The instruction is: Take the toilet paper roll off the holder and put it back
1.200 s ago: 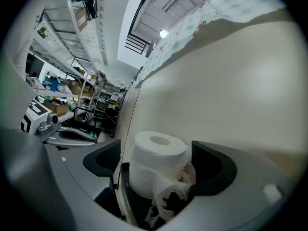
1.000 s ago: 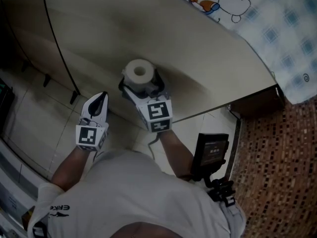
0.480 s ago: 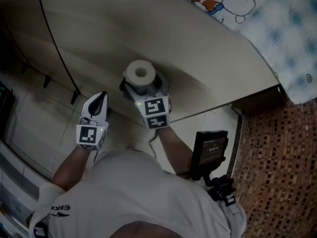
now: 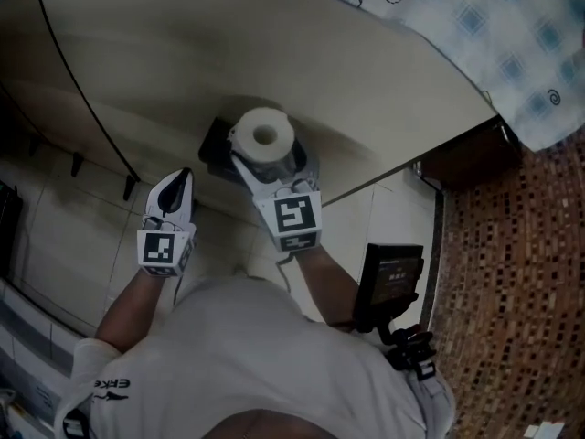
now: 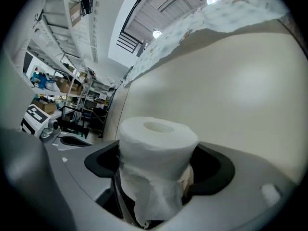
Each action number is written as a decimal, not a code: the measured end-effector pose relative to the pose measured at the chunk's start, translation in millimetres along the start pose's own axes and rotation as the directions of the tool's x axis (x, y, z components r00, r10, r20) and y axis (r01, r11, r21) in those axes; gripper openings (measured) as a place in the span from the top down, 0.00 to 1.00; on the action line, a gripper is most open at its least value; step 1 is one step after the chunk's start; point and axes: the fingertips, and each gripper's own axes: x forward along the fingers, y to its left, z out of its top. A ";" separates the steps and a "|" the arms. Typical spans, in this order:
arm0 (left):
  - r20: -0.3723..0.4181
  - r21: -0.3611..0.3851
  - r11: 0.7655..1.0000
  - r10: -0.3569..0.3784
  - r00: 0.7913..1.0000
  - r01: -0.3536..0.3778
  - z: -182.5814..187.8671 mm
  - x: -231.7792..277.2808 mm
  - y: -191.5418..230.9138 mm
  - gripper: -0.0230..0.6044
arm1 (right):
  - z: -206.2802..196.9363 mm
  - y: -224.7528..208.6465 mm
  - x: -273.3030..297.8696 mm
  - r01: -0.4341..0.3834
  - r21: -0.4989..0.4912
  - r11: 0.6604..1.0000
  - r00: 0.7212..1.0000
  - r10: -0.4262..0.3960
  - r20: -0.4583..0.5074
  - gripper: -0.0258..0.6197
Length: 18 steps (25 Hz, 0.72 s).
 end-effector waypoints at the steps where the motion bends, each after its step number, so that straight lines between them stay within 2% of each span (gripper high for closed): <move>1: -0.004 -0.003 1.000 -0.009 1.000 0.009 0.3 1.4 -4.9 0.96 | 0.4 -5.1 -7.0 0.015 0.011 1.000 1.000 -0.015 0.007 0.26; 5: -0.003 0.002 0.999 -0.042 0.999 0.042 2.0 4.3 -25.9 0.96 | 3.8 -24.6 -36.9 0.065 0.064 0.996 0.997 -0.067 0.037 0.26; 10: -0.012 -0.018 0.997 -0.074 0.997 0.074 5.8 9.9 -47.8 0.96 | -11.1 -54.5 -72.2 0.165 0.075 0.984 0.985 -0.167 0.030 0.26; 13: -0.018 -0.007 0.995 -0.097 0.995 0.096 5.1 11.9 -57.4 0.96 | -15.6 -64.9 -86.0 0.198 0.123 0.973 0.979 -0.203 0.029 0.26; 18: -0.032 0.004 0.994 -0.111 0.993 0.111 4.6 13.1 -71.2 0.96 | -31.6 -80.0 -109.1 0.239 0.132 0.962 0.970 -0.243 0.014 0.26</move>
